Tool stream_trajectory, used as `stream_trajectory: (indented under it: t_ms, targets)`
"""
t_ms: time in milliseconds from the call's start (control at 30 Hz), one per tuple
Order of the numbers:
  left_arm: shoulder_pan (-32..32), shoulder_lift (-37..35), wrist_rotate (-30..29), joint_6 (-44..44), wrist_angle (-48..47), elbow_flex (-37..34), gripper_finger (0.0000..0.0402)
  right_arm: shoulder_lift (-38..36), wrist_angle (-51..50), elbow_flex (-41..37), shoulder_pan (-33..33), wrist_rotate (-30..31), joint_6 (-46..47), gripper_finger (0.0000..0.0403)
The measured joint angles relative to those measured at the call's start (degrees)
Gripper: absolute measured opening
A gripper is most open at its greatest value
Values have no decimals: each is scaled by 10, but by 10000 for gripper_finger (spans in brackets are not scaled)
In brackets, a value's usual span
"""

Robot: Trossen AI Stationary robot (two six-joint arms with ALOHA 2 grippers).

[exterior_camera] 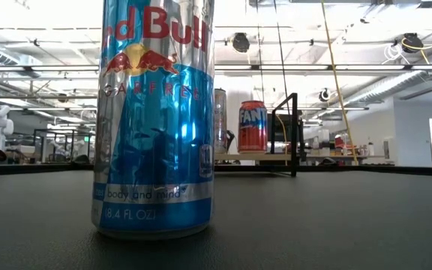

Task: Place canned beverage on shelf
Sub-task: Put the blue soda can aligned with the other blue soda can on the shelf

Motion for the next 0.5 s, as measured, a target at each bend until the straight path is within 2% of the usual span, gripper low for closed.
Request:
stream_trajectory:
  t_ms: [100,200,300,500]
  targets:
    - [-45,-1,-9,-81,-68,0,366,24,4,0,22,-19,52,340]
    - [-85,5,-3,-109,-68,-8,366,42,10,0,47,-43,90,340]
    - [-105,26,9,-93,-28,-22,366,59,8,0,66,-72,111,340]
    - [-106,78,60,-28,55,-39,366,84,-3,0,89,-72,174,340]
